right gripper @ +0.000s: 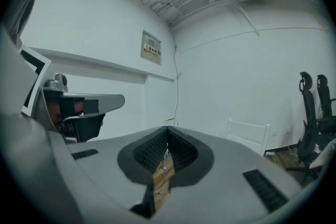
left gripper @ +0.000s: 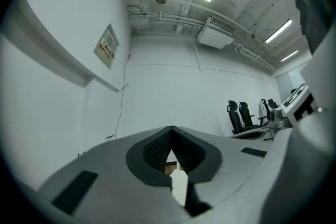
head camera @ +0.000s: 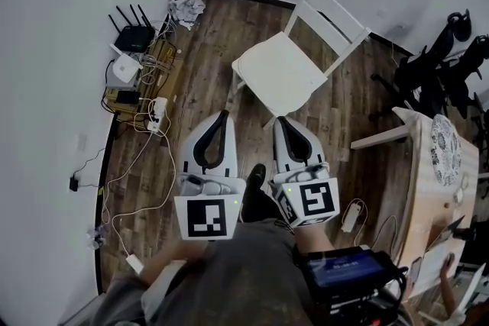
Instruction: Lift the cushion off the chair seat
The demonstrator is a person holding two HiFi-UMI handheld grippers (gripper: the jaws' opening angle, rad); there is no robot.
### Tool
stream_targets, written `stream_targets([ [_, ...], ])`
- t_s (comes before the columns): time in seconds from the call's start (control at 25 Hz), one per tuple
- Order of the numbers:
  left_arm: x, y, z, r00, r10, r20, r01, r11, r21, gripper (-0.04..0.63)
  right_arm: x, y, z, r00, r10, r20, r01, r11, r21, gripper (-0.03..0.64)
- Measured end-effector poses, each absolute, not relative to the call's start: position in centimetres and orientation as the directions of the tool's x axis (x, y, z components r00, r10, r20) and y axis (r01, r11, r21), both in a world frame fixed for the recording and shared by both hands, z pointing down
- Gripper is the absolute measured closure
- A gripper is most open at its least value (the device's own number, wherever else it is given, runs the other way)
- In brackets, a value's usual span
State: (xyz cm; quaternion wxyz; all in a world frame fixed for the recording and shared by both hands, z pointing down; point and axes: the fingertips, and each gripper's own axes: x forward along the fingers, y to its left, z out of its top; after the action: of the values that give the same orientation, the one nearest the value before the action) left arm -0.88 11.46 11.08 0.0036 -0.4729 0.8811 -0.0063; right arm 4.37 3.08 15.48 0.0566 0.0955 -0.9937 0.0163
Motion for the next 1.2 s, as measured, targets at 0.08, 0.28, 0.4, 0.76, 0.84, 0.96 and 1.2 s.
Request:
stream_targets([
  [0.08,-1.7,11.1,11.6,-0.560,-0.828,0.011,-0.828,0.560,-0.010,0.589,3.5,2.9,16.0,-0.977,-0.172,0.124,-0.177,0.984,-0.030,0.609],
  [0.28,-3.3,8.1,12.5,-0.554,-0.832,0.027,-0.833,0.553,-0.014,0.589,1.5,0.1,17.2,-0.977,-0.163,0.139,-0.172,0.984,-0.054,0.609],
  [0.4,-4.6,6.0,12.9,-0.546,-0.837,0.043,-0.838,0.545,-0.027,0.589,-0.2,-2.0,17.6,-0.977,-0.161,0.142,-0.173,0.982,-0.073,0.609],
  [0.76,-8.3,-2.5,13.9,-0.511,-0.857,0.070,-0.859,0.511,-0.023,0.589,-4.4,-10.1,18.6,-0.972,-0.186,0.145,-0.202,0.973,-0.110,0.609],
  [0.84,-8.9,-4.5,13.4,-0.501,-0.863,0.058,-0.865,0.501,-0.028,0.589,-5.1,-11.7,18.3,-0.972,-0.191,0.139,-0.206,0.972,-0.109,0.609],
  [0.96,-9.5,-6.7,12.8,-0.488,-0.872,0.045,-0.873,0.487,-0.027,0.589,-6.0,-13.4,17.8,-0.972,-0.197,0.129,-0.211,0.971,-0.109,0.609],
  [1.2,-11.2,-9.3,11.3,-0.476,-0.879,0.015,-0.879,0.475,-0.053,0.589,-8.0,-16.0,16.4,-0.974,-0.205,0.095,-0.214,0.972,-0.098,0.609],
])
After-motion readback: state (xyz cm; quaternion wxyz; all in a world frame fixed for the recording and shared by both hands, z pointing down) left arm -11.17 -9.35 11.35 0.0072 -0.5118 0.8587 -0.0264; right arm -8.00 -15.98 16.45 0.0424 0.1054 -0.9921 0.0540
